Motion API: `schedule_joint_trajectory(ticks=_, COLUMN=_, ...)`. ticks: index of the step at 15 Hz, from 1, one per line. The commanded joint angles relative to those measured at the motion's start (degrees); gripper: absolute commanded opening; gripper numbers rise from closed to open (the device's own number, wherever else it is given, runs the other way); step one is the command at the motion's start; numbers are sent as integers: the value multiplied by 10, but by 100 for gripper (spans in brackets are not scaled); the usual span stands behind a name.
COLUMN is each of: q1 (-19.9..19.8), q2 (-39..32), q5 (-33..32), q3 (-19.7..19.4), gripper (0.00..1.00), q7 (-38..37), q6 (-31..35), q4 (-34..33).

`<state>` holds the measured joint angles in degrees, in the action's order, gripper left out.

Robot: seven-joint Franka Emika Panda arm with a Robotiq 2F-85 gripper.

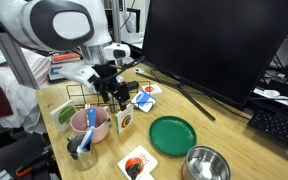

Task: Move the book from right to left.

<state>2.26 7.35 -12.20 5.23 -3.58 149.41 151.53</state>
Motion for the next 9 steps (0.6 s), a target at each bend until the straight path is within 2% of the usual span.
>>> schedule_joint_trajectory(ticks=1, q1=-5, q2=-68, q5=-18, q3=-8, gripper=100, q7=10, q6=12, q4=-43)
schedule_joint_trajectory(ticks=5, q1=1, q2=-120, q5=-50, q3=-24, gripper=100, q7=2, q6=23, q4=-87)
schedule_joint_trajectory(ticks=9, q1=7, q2=-165, q5=-42, q3=-29, gripper=100, q7=8, q6=19, q4=-112)
